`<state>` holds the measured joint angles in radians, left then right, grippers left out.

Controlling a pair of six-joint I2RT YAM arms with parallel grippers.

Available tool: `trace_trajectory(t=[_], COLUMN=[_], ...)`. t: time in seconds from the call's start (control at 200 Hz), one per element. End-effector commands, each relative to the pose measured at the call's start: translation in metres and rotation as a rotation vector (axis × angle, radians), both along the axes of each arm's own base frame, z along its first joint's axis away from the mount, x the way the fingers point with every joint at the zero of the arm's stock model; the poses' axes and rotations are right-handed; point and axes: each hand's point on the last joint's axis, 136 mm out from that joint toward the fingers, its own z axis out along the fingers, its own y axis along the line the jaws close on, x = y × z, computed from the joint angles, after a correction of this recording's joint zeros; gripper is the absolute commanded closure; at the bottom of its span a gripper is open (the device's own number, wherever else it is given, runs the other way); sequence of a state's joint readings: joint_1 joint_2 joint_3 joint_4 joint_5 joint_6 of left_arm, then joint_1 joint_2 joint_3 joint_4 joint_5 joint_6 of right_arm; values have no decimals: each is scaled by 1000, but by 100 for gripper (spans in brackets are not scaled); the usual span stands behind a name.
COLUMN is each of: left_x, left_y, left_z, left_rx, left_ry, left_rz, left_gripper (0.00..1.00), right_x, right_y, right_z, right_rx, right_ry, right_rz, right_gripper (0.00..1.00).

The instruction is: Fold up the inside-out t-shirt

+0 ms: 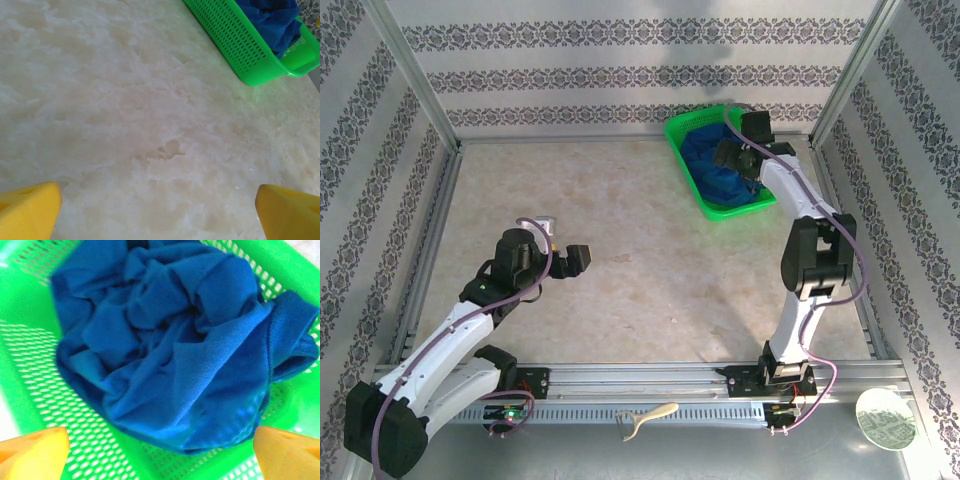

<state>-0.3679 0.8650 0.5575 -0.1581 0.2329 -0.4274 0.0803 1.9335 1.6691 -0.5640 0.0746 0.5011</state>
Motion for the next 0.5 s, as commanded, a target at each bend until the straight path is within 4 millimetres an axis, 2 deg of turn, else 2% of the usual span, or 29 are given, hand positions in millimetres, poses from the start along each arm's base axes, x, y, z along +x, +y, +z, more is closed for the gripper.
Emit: trace_trajectory(t=[0.0, 0.215, 0.335, 0.37, 0.415, 0.48, 0.49, 0.495], left_x=[1, 2, 4, 5, 5, 5, 5, 5], left_y=[-9, -13, -13, -14, -14, -14, -14, -15], left_z=[2, -2, -3, -4, -5, -5, -5, -5], left_rx=[-35, -42, -36, -35, -34, -38, -40, -40], left_ry=[-17, -11, -7, -5, 0, 6, 6, 7], left_rz=[-17, -20, -17, -19, -19, -17, -15, -17], left_gripper=[1, 1, 1, 1, 1, 1, 1, 1], right_x=[11, 46, 50, 49, 46, 35, 35, 33], right_y=[-17, -13, -21, -28, -37, -55, -56, -60], right_z=[-12, -46, -71, -76, -82, -92, -93, -94], right_rx=[-50, -19, -11, 13, 57, 109, 113, 121], right_ry=[42, 90, 153, 164, 162, 164, 162, 160], right_rz=[-78, -88, -115, -145, -182, -252, -256, -268], right_gripper=[5, 7, 14, 22, 36, 66, 67, 72])
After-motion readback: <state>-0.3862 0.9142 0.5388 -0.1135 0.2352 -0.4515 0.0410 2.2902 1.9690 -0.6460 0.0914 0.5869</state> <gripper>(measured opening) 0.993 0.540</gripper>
